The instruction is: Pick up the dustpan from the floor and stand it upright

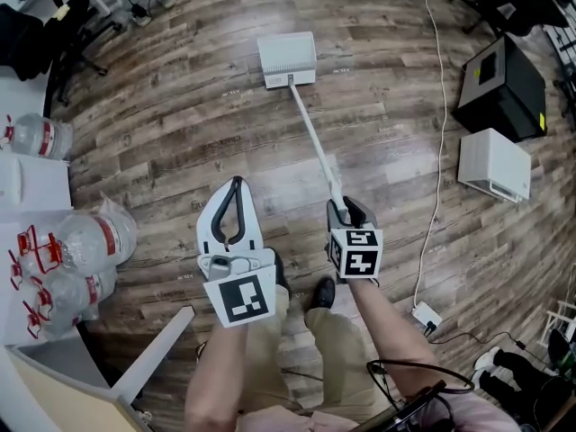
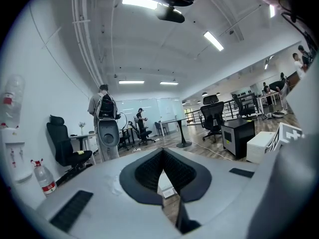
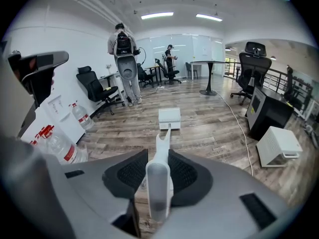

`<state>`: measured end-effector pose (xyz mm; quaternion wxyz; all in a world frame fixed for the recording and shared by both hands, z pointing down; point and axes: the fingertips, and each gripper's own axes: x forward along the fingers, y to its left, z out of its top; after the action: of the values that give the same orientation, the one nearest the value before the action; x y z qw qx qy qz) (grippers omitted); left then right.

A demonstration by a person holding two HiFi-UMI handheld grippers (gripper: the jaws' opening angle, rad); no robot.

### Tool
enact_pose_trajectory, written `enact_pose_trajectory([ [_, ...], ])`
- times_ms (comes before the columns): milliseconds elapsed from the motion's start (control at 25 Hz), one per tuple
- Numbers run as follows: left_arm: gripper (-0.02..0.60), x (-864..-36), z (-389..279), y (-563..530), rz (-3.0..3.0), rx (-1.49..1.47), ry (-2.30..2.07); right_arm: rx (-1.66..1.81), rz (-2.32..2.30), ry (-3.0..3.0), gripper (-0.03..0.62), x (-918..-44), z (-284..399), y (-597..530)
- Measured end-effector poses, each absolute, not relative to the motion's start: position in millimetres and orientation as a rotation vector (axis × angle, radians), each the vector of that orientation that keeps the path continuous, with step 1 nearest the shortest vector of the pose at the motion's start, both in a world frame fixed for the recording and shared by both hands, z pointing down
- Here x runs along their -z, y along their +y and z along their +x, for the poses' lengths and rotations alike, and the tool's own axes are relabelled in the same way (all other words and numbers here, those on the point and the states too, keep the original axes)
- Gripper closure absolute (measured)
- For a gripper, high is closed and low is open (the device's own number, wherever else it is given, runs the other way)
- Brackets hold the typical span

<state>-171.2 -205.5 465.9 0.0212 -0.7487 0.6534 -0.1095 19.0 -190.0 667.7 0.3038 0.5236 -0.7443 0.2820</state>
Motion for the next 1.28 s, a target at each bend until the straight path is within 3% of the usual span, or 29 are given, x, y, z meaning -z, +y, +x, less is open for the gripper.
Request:
enact_pose_trajectory([
  [1280,0.572,-348,-147,-197,-2.287,0.259,2.041,-0.748,1.360,-1.989,0.467,-550,31,-166],
])
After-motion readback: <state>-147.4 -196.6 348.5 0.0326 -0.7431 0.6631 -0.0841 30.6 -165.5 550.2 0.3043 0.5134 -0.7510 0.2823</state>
